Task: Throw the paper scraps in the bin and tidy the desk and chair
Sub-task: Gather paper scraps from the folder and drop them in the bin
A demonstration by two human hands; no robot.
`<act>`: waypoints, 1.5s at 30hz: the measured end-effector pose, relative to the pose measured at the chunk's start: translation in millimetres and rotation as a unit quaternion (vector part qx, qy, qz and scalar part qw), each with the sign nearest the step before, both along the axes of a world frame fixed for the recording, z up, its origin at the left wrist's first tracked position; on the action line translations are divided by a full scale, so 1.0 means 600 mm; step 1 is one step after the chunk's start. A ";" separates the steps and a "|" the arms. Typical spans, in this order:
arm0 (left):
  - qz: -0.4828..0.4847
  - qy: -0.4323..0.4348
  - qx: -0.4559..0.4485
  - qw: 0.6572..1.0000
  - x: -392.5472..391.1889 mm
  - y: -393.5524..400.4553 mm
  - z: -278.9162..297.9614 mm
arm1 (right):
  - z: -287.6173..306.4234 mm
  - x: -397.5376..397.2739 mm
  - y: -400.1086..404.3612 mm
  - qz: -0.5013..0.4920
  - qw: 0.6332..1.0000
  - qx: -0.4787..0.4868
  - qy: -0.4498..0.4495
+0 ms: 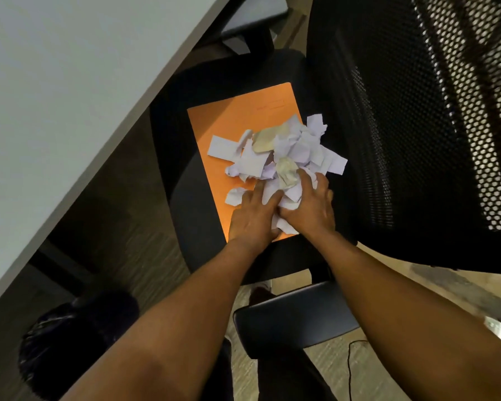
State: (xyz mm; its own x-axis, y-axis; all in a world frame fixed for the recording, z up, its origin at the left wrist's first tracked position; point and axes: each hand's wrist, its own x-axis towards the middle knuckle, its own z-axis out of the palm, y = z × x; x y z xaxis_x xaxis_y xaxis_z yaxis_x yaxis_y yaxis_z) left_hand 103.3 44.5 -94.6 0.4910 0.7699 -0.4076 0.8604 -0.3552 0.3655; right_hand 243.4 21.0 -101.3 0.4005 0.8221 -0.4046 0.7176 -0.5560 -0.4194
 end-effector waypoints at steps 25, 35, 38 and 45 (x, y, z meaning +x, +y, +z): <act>0.066 -0.093 -0.110 0.987 0.014 0.055 0.012 | 0.044 0.073 0.031 -0.114 0.969 -0.045 0.214; 0.146 -0.207 -0.064 0.965 -0.018 0.063 0.064 | 0.080 0.090 0.021 -0.135 0.965 0.013 0.225; 0.203 -0.201 -0.069 0.956 -0.020 0.082 0.075 | 0.076 0.083 0.021 -0.139 0.966 0.018 0.219; 0.299 -0.186 -0.069 0.934 -0.005 0.114 0.063 | 0.062 0.049 0.029 -0.140 0.968 0.032 0.208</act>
State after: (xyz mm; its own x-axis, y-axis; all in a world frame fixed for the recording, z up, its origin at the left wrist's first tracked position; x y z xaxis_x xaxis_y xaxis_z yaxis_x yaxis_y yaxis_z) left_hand 100.4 112.9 -57.0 0.1181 0.9041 -0.4106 0.6947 0.2203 0.6848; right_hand 273.0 38.4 -64.1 0.4247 0.7336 -0.5306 0.3048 -0.6677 -0.6792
